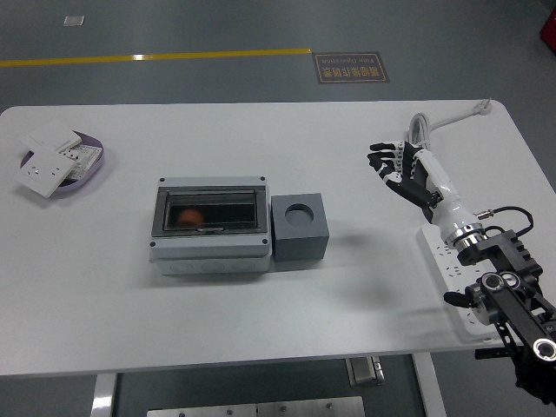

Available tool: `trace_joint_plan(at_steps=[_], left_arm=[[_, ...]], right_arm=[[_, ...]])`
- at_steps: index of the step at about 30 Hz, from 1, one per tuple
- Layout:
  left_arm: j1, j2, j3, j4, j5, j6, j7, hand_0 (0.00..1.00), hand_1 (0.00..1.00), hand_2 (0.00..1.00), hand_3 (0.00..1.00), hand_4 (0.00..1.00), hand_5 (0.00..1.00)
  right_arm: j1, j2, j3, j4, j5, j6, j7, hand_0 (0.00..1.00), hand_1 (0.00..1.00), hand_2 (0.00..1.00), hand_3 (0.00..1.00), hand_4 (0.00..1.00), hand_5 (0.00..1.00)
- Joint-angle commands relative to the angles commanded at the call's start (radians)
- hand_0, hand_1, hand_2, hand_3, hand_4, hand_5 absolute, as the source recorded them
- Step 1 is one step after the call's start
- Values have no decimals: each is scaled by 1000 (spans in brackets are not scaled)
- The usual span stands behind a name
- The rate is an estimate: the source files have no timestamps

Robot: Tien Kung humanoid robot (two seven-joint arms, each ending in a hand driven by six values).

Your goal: Pick up the cylinder from the cube,place it in the box,flap close box

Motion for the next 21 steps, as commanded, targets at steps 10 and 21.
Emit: trace_joint_plan(at_steps=[10,21], left_arm=[[-6,8,-2,0,8,-1,4,600,579,590,582,640,201],[-22,22,-5,0,21,-4,8,600,579,590,582,640,203]], right_arm=[[10,-6,-5,1,2,-9,15,763,669,649,663,751,410],[9,-13,23,12,-23,-24,20,758,667,646,657,762,400]])
